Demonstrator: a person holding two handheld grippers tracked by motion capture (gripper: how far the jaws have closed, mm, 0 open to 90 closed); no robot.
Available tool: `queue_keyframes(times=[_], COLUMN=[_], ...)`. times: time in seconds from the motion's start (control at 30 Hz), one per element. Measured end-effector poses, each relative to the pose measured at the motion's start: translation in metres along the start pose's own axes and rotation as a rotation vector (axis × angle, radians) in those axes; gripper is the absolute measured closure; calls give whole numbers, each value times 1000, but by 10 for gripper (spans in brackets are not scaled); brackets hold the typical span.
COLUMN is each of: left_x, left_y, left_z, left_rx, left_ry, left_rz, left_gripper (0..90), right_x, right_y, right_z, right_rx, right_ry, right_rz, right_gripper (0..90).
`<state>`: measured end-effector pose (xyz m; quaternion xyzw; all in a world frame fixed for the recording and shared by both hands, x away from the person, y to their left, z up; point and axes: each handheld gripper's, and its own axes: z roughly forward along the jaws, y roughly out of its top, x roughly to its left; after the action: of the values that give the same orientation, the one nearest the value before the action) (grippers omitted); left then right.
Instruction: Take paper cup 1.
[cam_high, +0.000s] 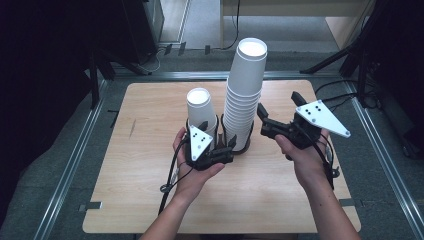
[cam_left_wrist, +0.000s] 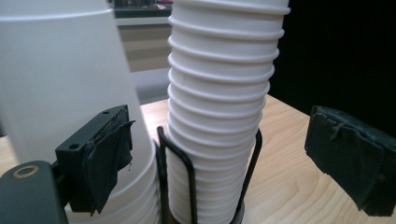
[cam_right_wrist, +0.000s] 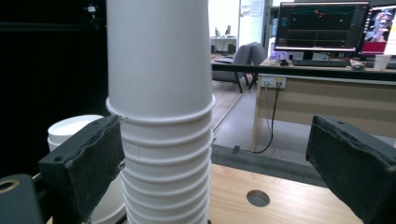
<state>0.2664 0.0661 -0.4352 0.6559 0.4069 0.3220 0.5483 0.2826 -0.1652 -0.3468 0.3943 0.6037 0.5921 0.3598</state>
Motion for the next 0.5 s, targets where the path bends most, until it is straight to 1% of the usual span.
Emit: queue_keyframes(times=[0.03, 0.07, 0.1, 0.13, 0.17, 0.27, 0.37, 0.4, 0.43, 0.5], left_x=[-2, -3, -4, -5, -6, -9, -13, -15, -18, -19], left_y=[1, 1, 2, 2, 3, 4, 6, 7, 8, 8], left_z=[3, 4, 6, 8, 11, 17, 23, 24, 27, 30], left_rx=[-5, -6, -12, -14, -17, -21, -26, -26, -30, -30], left_ry=[-1, -1, -5, -4, 0, -5, -5, 6, 7, 6], left_rz=[2, 6, 2, 2, -3, -12, -6, 2, 1, 1], left_gripper=[76, 76, 76, 76, 76, 76, 75, 75, 74, 73], right_x=[3, 3, 6, 6, 8, 10, 13, 13, 14, 14], right_y=[2, 2, 4, 4, 6, 7, 10, 10, 14, 16], right_z=[4, 4, 9, 9, 13, 17, 28, 28, 33, 34], right_rx=[-1, -1, 5, 5, 12, 14, 28, 28, 31, 33], right_ry=[7, 7, 17, 17, 36, 44, 50, 50, 58, 61], right_rz=[0, 0, 5, 5, 20, 22, 21, 21, 25, 28], right_gripper=[40, 40, 30, 30, 17, 13, 6, 6, 3, 3])
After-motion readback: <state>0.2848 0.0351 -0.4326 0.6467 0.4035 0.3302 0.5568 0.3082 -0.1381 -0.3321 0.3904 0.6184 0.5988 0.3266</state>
